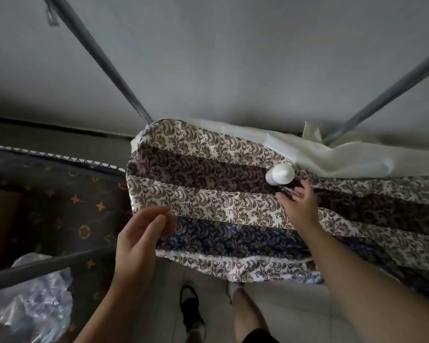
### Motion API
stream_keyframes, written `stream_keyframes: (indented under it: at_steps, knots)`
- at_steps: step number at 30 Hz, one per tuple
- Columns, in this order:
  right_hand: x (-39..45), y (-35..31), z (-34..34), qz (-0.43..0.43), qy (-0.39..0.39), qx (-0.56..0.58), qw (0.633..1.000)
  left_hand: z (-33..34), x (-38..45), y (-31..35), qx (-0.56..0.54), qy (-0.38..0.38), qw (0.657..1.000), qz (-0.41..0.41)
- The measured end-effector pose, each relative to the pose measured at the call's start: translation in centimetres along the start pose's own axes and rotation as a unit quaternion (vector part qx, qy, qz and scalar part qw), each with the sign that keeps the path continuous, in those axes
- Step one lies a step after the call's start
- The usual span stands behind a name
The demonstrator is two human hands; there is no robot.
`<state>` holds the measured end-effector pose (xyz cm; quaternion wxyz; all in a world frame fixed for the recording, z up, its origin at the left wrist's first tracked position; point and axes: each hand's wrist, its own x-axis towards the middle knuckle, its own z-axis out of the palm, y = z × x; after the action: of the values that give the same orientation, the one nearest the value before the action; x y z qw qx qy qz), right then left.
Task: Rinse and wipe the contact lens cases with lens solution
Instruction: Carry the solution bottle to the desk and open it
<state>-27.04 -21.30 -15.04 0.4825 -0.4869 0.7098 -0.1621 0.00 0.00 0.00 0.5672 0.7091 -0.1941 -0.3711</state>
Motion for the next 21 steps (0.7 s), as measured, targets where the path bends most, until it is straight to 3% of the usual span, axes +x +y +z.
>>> stream_keyframes:
  at_steps: [11,16,21]
  knots:
    - [7.5,-0.4,3.9,-0.048,0.043,0.007,0.998,1.1,3.3,-3.1,-0.003,-0.007,0.999,-0.047]
    - [3.9,-3.2,1.3,-0.059,0.045,0.025,0.997,0.7,2.5,-0.8,0.013,-0.016,0.999,-0.032]
    - [-4.0,-8.1,-3.9,-0.086,-0.002,0.110,0.990,-0.6,0.3,4.5,0.025,-0.050,0.998,0.000]
